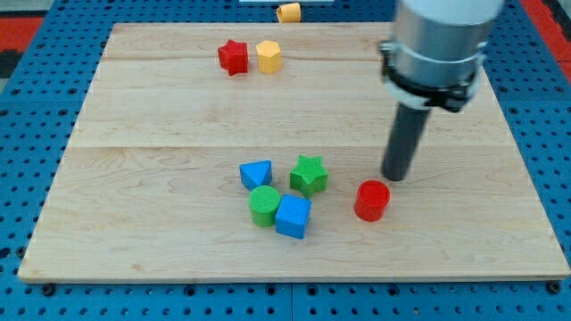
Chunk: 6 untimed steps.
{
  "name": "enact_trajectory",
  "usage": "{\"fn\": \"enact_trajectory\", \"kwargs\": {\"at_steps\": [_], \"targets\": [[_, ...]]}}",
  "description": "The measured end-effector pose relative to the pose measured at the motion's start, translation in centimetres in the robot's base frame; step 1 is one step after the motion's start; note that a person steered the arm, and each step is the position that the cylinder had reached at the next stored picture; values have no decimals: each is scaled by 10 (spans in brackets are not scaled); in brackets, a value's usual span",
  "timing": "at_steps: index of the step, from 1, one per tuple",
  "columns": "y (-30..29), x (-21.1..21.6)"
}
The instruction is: Make a triangle out of blue blocks and the green circle
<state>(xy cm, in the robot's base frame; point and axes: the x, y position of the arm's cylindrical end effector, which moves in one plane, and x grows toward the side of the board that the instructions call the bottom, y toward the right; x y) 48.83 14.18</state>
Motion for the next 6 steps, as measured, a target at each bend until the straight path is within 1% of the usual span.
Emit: {"fn": "enact_trajectory", "kwargs": {"at_steps": [1,2,3,4,5,6], "targets": [[2,37],[38,102],[-59,107],[-116,106],[-124,103],[-130,61]]}}
